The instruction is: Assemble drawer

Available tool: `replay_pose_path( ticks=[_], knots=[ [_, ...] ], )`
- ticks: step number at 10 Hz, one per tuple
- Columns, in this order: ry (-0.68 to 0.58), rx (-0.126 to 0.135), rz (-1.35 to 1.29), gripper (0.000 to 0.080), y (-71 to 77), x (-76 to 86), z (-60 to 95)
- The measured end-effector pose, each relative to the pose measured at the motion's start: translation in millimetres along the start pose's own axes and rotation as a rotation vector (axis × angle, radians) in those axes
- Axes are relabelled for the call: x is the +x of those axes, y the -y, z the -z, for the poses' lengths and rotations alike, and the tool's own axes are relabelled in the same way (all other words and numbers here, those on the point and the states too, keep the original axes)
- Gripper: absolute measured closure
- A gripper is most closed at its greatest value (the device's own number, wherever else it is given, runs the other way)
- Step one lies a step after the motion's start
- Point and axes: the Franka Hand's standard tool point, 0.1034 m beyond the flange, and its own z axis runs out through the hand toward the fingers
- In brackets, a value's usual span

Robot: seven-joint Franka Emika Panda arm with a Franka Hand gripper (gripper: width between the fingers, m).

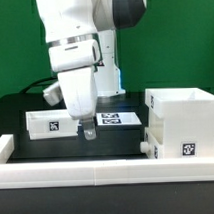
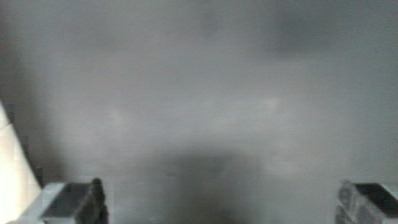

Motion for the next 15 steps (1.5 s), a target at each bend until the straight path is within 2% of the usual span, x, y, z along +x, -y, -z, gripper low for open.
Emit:
replay_pose_path(
  ticks=[1, 2, 5, 6, 7, 8, 10, 12, 15],
  knots=[
    [0.015, -0.017, -0.008, 0.0151, 13.5, -8.5, 4.8],
    [0.02, -0.021, -0.012, 0.0151, 19.3, -12.8, 6.2],
    [0.017, -0.019, -0.05, 0.0151, 18.8, -12.7, 4.1],
    [0.015, -0.019, -0.151, 0.0151, 18.9, -12.1, 3.8],
    [0.015, -0.03, -0.236, 0.0151, 18.8, -12.8, 3.8],
    [0.014, -0.062, -0.356, 0.0151, 21.6, -15.4, 4.2],
    [0.024, -0.084, -0.539, 0.0151, 39.1, -27.7, 9.7],
    [0.022, -0.085, -0.746, 0.0151, 50.4, -35.5, 12.9],
    [0.014, -0.087, -0.929, 0.0151, 50.3, -34.4, 12.3]
  ],
)
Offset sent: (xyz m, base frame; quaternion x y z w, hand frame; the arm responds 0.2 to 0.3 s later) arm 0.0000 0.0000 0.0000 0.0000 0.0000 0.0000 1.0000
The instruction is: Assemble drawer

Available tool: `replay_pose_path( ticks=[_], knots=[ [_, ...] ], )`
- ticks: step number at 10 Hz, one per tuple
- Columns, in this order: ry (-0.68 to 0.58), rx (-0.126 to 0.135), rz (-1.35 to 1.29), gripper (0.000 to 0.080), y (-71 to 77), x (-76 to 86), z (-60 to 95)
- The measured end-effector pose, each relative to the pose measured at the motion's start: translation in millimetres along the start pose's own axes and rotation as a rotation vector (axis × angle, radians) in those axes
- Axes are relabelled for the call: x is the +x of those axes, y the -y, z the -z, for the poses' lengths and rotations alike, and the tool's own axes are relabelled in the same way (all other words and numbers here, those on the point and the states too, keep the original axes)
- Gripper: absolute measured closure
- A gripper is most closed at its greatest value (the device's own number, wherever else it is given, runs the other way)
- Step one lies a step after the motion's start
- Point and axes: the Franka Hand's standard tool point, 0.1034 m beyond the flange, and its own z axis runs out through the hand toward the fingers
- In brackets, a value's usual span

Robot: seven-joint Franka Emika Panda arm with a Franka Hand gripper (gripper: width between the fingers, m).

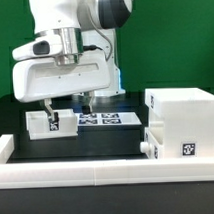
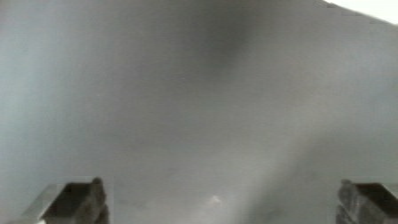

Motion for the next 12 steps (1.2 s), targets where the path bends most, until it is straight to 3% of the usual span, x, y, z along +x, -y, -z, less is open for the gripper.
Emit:
replay_pose_path(
  ticks=[2, 3, 4, 8, 12],
  knots=[
    [-0.005, -0.004, -0.109, 0.0151, -0.5, -2.1, 0.4],
    [-0.01, -0.029, -0.117, 0.0151, 1.6, -14.6, 2.2],
    [0.009, -0.028, -0.135, 0.0151, 7.6, -30.7, 3.4],
    [0.038, -0.043, -0.143, 0.0151, 24.2, -65.7, 16.4],
    [0.039, -0.039, -0.143, 0.0151, 24.4, -64.8, 12.8]
  ],
)
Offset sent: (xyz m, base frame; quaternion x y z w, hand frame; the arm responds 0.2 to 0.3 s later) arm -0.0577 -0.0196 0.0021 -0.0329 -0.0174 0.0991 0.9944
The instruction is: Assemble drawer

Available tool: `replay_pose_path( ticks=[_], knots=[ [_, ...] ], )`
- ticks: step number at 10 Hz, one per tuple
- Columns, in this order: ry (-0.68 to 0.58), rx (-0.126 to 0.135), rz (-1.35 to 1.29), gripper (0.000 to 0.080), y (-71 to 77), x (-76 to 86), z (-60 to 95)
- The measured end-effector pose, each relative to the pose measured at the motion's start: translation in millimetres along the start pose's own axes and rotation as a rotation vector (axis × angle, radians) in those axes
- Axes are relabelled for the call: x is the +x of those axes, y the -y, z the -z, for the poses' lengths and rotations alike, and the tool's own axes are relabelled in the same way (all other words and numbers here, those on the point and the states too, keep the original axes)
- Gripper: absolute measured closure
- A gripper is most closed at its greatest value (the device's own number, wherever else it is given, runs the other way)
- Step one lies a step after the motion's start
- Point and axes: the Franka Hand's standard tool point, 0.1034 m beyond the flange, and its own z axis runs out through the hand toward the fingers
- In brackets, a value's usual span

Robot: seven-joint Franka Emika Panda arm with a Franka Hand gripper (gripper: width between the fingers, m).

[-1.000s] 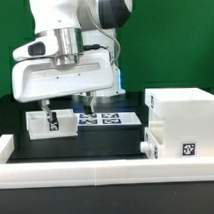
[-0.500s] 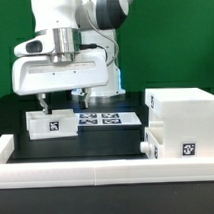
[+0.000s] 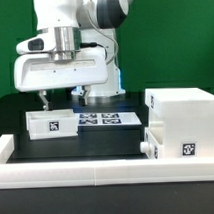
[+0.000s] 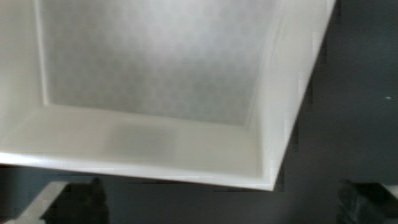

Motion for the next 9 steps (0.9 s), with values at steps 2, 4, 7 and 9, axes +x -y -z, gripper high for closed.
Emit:
replay_pose_path(
  ticks=[2, 4, 7, 9],
  knots=[
    [-0.009, -0.016, -0.008, 0.0151, 8.8, -16.4, -13.6],
    [0.003, -0.01, -0.012, 0.0151, 18.6, -33.8, -24.6],
    [0.003, -0.013, -0.028, 0.0151, 23.7, -51.0, -43.2],
    [0.003, -0.012, -0.029, 0.0151, 24.7, -52.4, -45.1]
  ],
)
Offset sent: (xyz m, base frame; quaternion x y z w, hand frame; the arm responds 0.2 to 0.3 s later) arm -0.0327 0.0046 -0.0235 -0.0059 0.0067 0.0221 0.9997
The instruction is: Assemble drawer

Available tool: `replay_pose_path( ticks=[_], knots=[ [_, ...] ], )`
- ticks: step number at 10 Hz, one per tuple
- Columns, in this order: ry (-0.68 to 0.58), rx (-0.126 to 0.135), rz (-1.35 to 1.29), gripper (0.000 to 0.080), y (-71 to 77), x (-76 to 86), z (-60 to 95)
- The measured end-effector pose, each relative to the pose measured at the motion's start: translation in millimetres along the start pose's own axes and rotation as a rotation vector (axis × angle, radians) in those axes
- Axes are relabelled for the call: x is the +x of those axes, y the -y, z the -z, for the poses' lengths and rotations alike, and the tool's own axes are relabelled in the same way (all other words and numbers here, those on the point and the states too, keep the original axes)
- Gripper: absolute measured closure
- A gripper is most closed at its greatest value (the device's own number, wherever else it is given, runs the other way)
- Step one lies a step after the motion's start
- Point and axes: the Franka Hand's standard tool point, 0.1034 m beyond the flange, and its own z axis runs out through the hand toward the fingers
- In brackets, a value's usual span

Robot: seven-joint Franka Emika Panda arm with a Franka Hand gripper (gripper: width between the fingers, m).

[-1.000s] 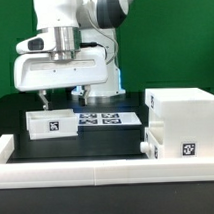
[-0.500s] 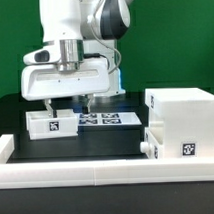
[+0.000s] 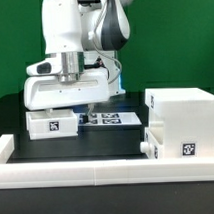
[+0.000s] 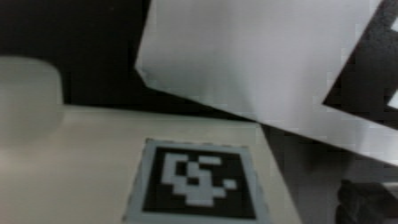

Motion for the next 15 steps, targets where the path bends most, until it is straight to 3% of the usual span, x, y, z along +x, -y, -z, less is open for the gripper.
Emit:
replay_pose_path(
  ticks=[1, 3, 4, 5, 6, 10, 12, 15],
  knots=[
    [-0.004, -0.004, -0.001, 0.0151, -0.3, 0.4, 0.1],
    [-0.006, -0.005, 0.0, 0.038, -0.6, 1.9, 0.4],
    [-0.007, -0.005, 0.0, 0.038, -0.9, 2.3, 0.5],
    [-0.007, -0.006, 0.0, 0.058, -1.0, 2.5, 0.5],
    [-0.007, -0.006, 0.0, 0.0711, -1.2, 2.7, 0.6],
    [-0.012, -0.005, 0.006, 0.0757, 5.1, 10.1, 1.4],
    [-0.024, 0.003, 0.047, 0.0757, 18.1, 33.7, 7.9],
    [-0.054, 0.008, 0.154, 0.0757, 34.4, 87.6, 21.1]
  ],
)
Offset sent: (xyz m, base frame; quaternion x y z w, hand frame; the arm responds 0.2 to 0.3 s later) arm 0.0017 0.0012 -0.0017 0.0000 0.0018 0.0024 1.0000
